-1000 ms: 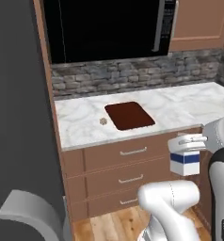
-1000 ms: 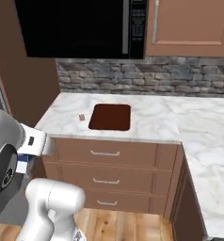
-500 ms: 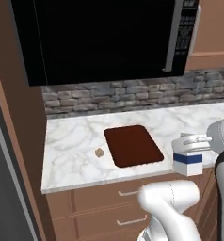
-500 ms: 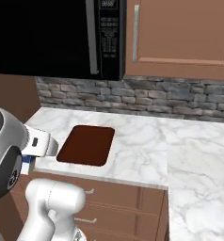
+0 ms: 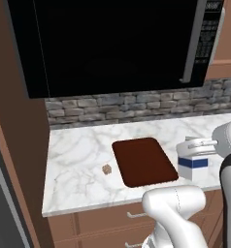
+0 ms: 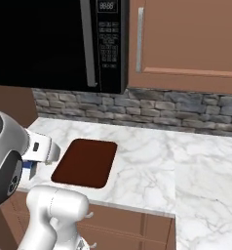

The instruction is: Take out the milk from the fridge and place it on the tray on the counter. Then take the sugar cube near the tray and place it in the tray.

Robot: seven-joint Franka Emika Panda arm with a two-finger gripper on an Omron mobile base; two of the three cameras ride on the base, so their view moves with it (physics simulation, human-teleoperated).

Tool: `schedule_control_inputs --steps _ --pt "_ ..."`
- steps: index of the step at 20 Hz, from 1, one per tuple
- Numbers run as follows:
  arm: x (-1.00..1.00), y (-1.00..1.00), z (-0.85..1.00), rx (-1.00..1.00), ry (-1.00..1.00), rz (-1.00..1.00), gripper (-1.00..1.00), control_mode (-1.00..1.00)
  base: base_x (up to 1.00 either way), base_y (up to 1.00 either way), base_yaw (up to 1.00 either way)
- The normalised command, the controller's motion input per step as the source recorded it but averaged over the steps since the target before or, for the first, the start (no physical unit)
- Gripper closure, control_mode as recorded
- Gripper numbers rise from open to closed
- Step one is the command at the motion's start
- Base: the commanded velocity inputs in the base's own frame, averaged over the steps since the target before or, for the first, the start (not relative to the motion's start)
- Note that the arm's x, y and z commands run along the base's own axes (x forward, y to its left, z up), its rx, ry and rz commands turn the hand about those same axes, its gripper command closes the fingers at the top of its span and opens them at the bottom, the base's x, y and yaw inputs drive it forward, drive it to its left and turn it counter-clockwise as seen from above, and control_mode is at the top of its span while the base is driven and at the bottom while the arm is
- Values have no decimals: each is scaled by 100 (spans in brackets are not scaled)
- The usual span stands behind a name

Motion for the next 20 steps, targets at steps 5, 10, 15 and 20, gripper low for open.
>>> schedule_control_inputs --steps 5,10,15,20 --pt "0 0 0 0 0 0 100 100 58 11 -26" --pt "0 0 0 0 0 0 100 100 22 6 -6" --pt "24 -15 -72 0 -3 23 100 -100 0 0 0" --pt "63 0 -64 0 -17 27 100 -100 0 0 0"
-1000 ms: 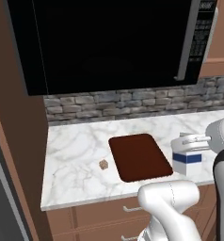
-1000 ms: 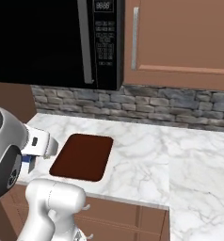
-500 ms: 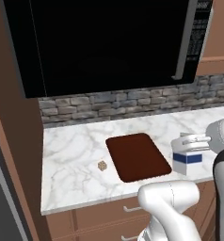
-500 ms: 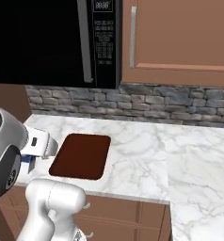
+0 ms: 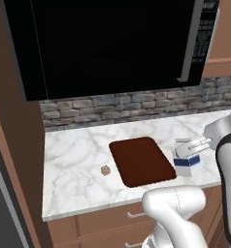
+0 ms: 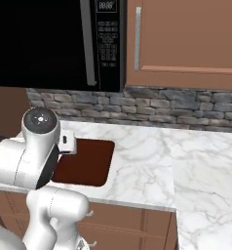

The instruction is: Take out the milk from the fridge and place it on the tray on the counter. Then take the sugar cube near the tray and place it in the tray.

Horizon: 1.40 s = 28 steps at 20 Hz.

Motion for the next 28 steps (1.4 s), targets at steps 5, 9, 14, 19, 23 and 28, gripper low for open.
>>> schedule_control_inputs --steps 5,9,14,19,23,28 --pt "47 0 -65 0 -38 29 100 -100 0 0 0" --pt "74 -6 -50 1 -13 23 100 -100 0 0 0" --pt "92 -12 -53 8 0 31 100 -100 0 0 0" --pt "80 -2 -56 14 -11 38 100 -100 0 0 0" --pt "77 7 -29 10 -4 16 100 -100 0 0 0" --pt "72 0 -9 2 0 6 100 -100 0 0 0"
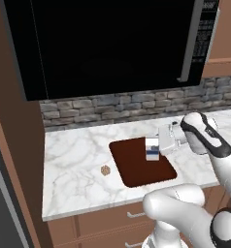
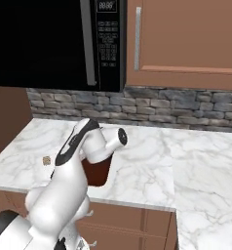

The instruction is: Take out the milk from the fridge and place it on the tray on the counter. Then take the sugar cube near the tray and place it in the tray.

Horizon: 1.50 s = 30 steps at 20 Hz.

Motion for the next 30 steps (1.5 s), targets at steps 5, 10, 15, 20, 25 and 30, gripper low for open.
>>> schedule_control_inputs --steps 5,10,15,20,25,30 --pt "62 0 -15 0 1 4 100 -100 0 0 0" --pt "38 0 -28 0 0 6 100 -100 0 0 0" --pt "28 0 -38 0 -2 6 100 -100 0 0 0" --pt "39 5 -28 0 0 0 100 -100 0 0 0" --pt "37 14 -22 0 1 0 100 -100 0 0 0" --pt "11 12 -14 0 6 0 100 -100 0 0 0"
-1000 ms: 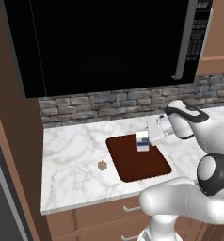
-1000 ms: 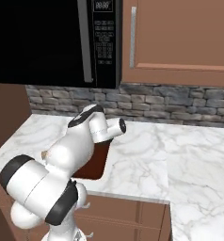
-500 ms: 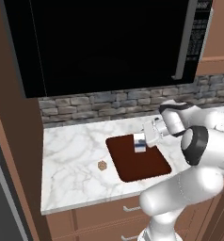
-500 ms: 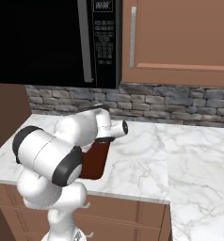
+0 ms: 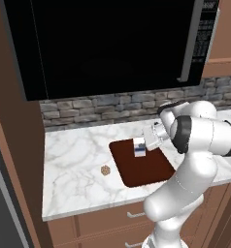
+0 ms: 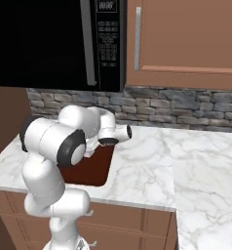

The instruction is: Take out the milk from the fridge and place it on the tray on the counter. Then take the sugar cube near the tray and place it in the tray.

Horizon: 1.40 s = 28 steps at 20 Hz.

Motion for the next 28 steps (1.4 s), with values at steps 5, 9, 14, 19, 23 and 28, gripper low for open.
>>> schedule_control_inputs --steps 5,9,14,19,23,28 --pt "17 17 -31 0 1 0 100 -100 0 0 0" --pt "14 1 -39 0 0 0 100 -100 0 0 0" --pt "6 0 -35 0 0 1 100 -100 0 0 0" --pt "0 0 -41 0 0 1 100 -100 0 0 0" --pt "-6 0 -49 0 0 1 100 -100 0 0 0" --pt "-9 0 -55 0 0 0 100 -100 0 0 0"
